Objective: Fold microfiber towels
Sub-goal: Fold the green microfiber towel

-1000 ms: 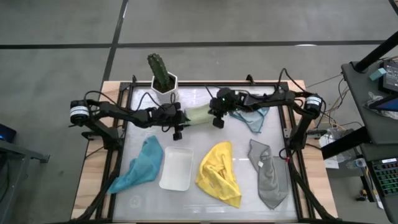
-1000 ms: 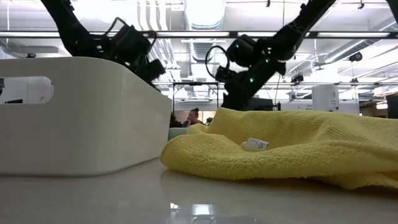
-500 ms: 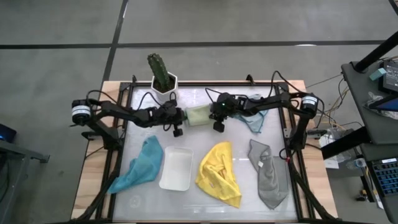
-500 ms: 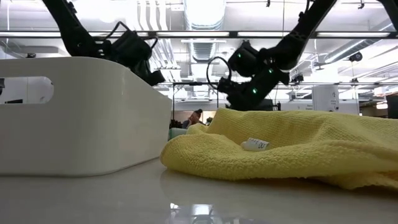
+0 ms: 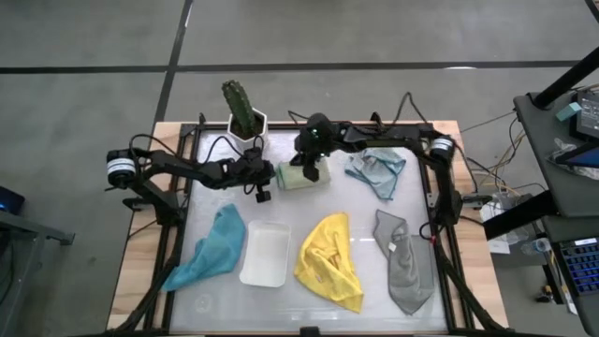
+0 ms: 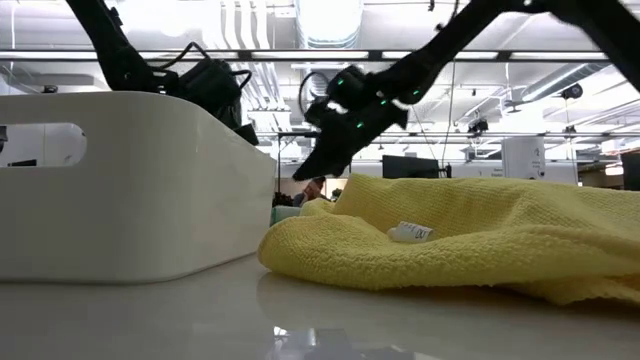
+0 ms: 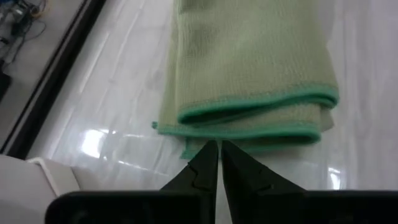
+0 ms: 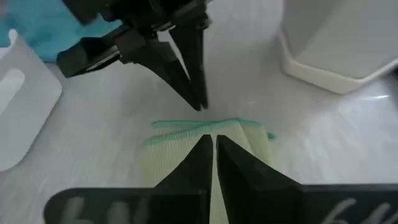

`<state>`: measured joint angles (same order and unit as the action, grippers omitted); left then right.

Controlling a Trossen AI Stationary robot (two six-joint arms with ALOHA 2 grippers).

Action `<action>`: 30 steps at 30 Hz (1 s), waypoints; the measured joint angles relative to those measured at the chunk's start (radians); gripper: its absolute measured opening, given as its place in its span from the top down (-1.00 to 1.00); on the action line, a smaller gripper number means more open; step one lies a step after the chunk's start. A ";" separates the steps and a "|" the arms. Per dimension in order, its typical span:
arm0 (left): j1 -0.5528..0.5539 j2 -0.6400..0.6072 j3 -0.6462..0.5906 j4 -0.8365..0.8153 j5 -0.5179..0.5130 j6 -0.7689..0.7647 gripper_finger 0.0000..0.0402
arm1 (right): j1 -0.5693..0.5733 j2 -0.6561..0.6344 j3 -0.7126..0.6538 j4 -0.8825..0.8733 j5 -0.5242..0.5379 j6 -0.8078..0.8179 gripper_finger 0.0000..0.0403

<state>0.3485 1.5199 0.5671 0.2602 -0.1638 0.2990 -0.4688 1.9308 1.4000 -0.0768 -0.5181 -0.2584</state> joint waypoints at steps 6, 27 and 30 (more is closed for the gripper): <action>0.019 0.035 -0.001 0.028 0.002 0.005 0.96 | -0.008 0.164 0.193 -0.137 -0.009 -0.004 0.58; 0.037 0.162 0.006 0.136 0.013 0.002 0.96 | -0.012 0.304 0.404 -0.333 -0.014 -0.089 0.84; 0.038 0.162 0.006 0.134 0.016 0.004 0.96 | -0.012 0.304 0.421 -0.329 -0.006 -0.099 0.93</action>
<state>0.3870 1.6817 0.5732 0.3943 -0.1483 0.3035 -0.4805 2.2353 1.8211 -0.4058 -0.5240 -0.3570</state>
